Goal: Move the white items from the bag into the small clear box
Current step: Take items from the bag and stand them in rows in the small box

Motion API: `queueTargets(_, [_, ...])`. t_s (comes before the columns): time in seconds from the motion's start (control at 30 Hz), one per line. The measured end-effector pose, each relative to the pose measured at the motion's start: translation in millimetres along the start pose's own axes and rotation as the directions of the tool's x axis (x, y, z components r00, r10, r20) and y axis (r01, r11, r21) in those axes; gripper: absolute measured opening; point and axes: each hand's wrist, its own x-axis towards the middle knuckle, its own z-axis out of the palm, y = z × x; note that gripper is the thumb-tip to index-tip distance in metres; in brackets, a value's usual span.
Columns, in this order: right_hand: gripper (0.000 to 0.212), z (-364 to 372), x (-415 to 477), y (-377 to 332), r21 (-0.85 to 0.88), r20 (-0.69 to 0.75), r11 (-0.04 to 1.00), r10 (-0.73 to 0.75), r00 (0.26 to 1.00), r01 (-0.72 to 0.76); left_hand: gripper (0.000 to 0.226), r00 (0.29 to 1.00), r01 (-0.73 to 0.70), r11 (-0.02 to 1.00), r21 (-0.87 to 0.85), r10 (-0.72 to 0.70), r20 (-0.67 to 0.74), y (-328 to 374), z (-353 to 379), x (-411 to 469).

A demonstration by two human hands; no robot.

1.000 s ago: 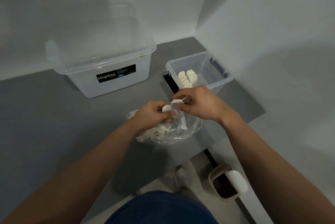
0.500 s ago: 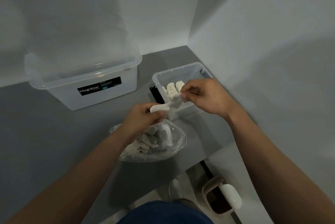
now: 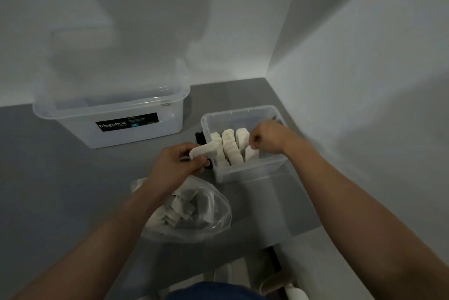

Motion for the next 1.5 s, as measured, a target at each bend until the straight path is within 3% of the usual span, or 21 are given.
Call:
queueTargets(0.23, [0.014, 18.2, 37.8, 9.0, -0.03, 0.034, 1.0, 0.003, 0.999, -0.002, 0.025, 1.0, -0.004, 0.997, 0.075, 0.005, -0.016, 4.3, 12.2, 3.7])
queueTargets(0.43, [0.015, 29.1, 47.9, 15.0, -0.015, -0.071, 0.999, 0.029, 0.997, -0.03, 0.021, 0.999, -0.001, 0.997, 0.072, 0.004, -0.032, 6.1, 16.6, 6.7])
queueTargets(0.63, [0.024, 27.3, 38.1, 15.2, 0.061, -0.109, 0.997, 0.055, 0.993, -0.049, 0.018, 0.999, -0.004, 0.999, 0.041, 0.005, -0.036, 9.1, 17.1, 8.9])
queueTargets(0.73, [0.02, 11.4, 18.6, 5.5, 0.191, -0.227, 0.981, 0.073, 0.971, -0.029, 0.018, 0.999, -0.013, 1.0, 0.028, 0.014, -0.029, 13.2, 20.4, 8.6])
queueTargets(0.8, [0.017, -3.8, -3.7, -9.3, 0.491, -0.305, 0.868, 0.088, 0.948, 0.077, 0.023, 0.999, -0.009, 0.998, -0.054, 0.007, -0.031, 16.4, 22.3, 9.9])
queueTargets(0.87, [0.02, -19.7, -31.4, -28.2, 0.796, -0.238, 0.584, 0.061, 0.969, 0.159, 0.025, 1.0, 0.014, 0.973, -0.229, -0.02, -0.024, 19.4, 26.5, 11.7])
queueTargets(0.9, [0.022, -26.3, -43.0, -36.2, 0.86, -0.208, 0.478, 0.003, 0.978, 0.182, 0.023, 0.999, 0.023, 0.949, -0.314, -0.03, -0.017, 20.9, 29.4, 12.9])
queueTargets(0.97, [0.02, -34.4, -61.0, -47.6, 0.852, -0.233, 0.465, -0.073, 0.97, 0.24, 0.018, 1.0, 0.02, 0.932, -0.362, -0.019, 0.008, 23.0, 34.4, 14.8])
queueTargets(1.1, [0.003, -33.8, -74.1, -49.0, 0.726, -0.344, 0.64, 0.019, 0.939, 0.253, 0.016, 0.996, -0.084, 0.975, -0.205, 0.086, 0.0, 32.4, 38.1, 16.3])
queueTargets(1.23, [0.015, -17.7, -83.4, -46.7, 0.589, -0.359, 0.794, 0.094, 0.928, 0.147, 0.02, 0.974, -0.226, 0.974, 0.018, 0.227, -0.012, 40.0, 31.3, 26.2])
queueTargets(1.33, [0.01, -5.8, -88.1, -49.9, 0.636, -0.374, 0.756, 0.131, 0.918, 0.151, 0.022, 0.938, -0.344, 0.892, 0.294, 0.315, 0.141, 48.2, 27.5, 34.2])
queueTargets(1.5, [0.009, 7.5, -93.9, -58.9, 0.868, -0.382, 0.432, 0.269, 0.884, 0.244, 0.04, 0.96, -0.227, 0.964, 0.138, 0.198, 0.2, 63.4, 31.7, 30.9])
